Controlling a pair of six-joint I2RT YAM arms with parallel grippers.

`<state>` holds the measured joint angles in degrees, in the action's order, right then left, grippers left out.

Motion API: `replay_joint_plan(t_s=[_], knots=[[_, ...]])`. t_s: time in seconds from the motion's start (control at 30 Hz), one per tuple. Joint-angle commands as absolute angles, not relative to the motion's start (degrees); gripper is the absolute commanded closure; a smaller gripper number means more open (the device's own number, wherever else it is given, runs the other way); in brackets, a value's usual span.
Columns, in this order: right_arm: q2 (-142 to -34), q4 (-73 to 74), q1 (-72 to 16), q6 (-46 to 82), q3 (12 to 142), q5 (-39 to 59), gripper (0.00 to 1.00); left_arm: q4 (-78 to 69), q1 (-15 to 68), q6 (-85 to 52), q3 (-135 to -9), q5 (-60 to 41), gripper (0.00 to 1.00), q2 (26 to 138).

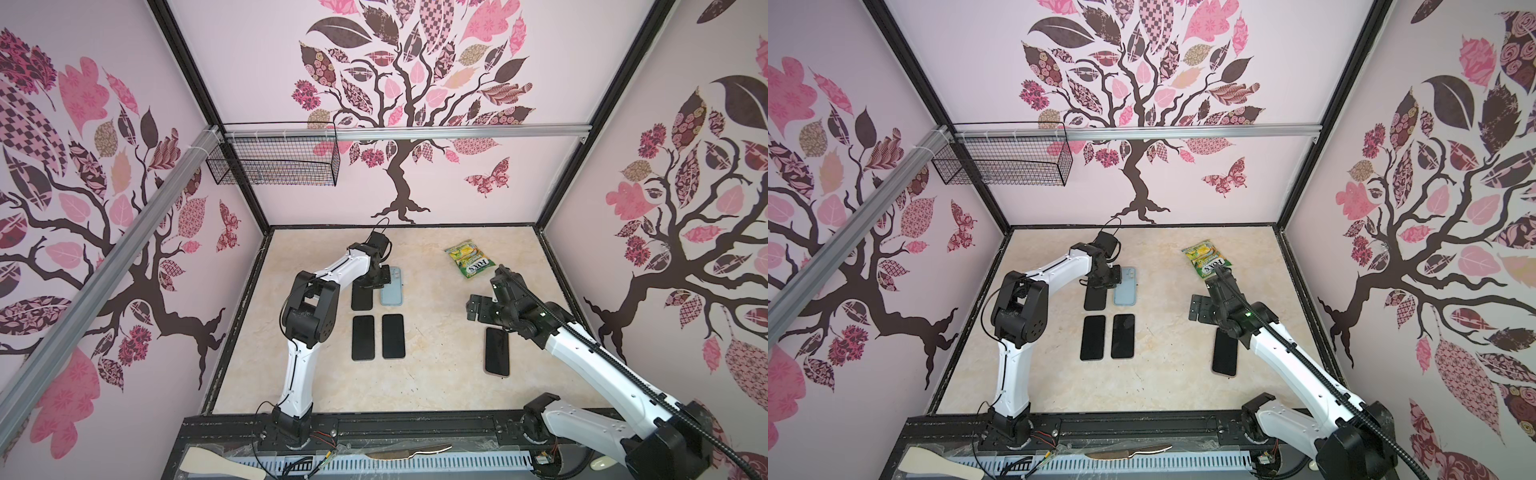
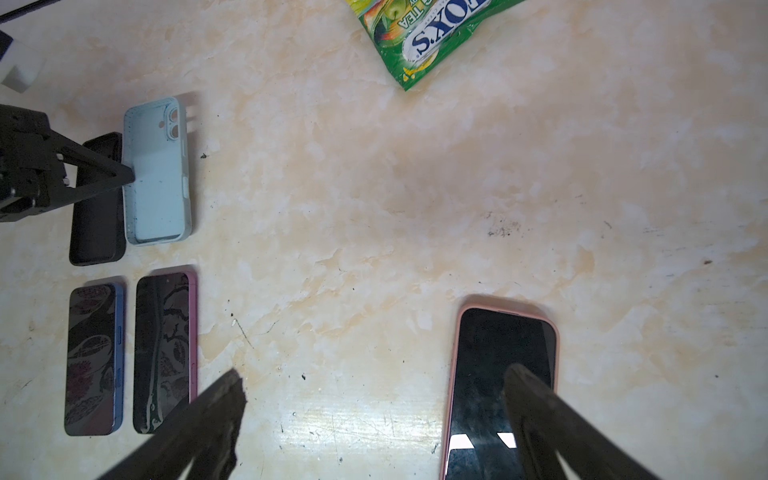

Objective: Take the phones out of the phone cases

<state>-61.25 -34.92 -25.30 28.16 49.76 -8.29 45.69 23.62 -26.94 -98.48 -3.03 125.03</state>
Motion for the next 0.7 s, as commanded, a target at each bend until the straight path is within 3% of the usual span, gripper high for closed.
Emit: replay_joint_plan(t_s=[0.0, 0.1, 0.47, 0.67], knots=[[-62.05, -36.27, -25.04, 27.79, 49.97, -8.35, 0.00, 46.24, 23.28, -26.50, -99.93, -2.39, 1.00, 125.95], [-62.05, -36.09, -25.00, 27.77, 49.83, -8.24, 0.01, 46.11, 23.25, -26.81, -99.67, -2.51, 1.00, 126.21], [-62.14, -36.20, -25.04, 28.18, 49.40, -9.01, 0.00, 45.93, 23.20, -27.22, -99.58, -2.19, 0.73, 125.16], [-64.25, -40.33, -25.04, 31.04, 48.98, -13.38, 0.01, 44.82, 23.69, -25.96, -97.39, -3.33, 0.70, 118.83]])
